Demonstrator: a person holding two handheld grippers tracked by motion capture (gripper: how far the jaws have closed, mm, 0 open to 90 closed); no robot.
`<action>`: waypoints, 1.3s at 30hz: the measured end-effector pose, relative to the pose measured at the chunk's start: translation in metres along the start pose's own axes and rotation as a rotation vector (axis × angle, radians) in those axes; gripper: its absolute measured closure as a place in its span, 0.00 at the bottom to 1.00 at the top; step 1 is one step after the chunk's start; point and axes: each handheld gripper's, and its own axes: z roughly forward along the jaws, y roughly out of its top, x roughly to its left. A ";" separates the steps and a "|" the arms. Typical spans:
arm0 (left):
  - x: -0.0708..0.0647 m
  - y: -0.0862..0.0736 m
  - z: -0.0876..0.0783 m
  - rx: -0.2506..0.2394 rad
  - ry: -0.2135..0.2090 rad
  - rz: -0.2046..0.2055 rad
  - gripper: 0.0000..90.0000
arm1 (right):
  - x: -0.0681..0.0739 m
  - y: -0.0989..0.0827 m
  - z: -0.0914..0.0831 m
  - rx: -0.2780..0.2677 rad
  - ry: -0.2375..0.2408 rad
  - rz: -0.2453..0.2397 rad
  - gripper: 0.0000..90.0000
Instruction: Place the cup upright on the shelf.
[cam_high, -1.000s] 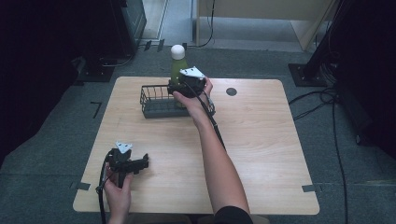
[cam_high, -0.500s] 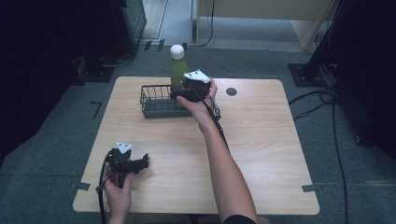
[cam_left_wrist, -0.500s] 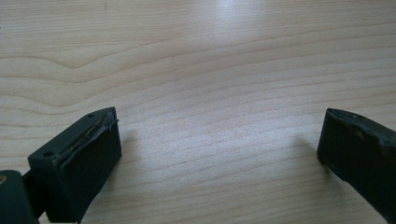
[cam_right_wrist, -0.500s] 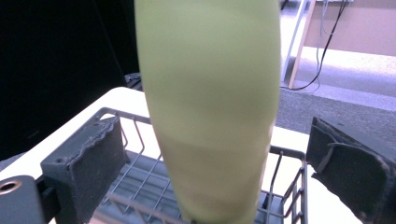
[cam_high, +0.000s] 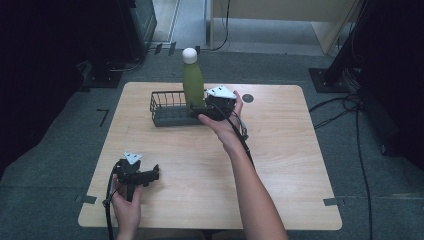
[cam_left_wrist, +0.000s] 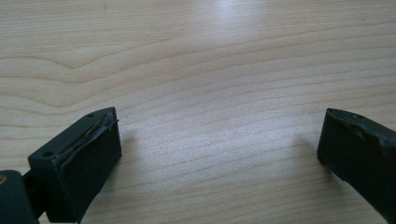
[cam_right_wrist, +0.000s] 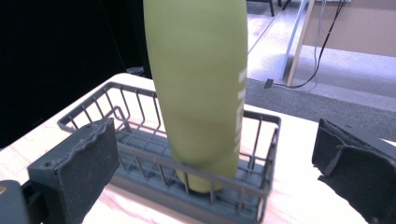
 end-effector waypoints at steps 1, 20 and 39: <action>0.000 0.000 0.000 -0.001 0.000 0.000 0.00 | -0.001 -0.001 -0.002 0.001 -0.001 0.001 0.00; 0.000 0.000 0.000 -0.002 -0.001 0.001 0.00 | -0.025 -0.037 -0.043 0.060 -0.048 0.017 0.00; 0.000 0.000 0.000 -0.002 -0.002 0.001 0.00 | -0.045 -0.083 -0.081 0.078 -0.105 0.065 0.00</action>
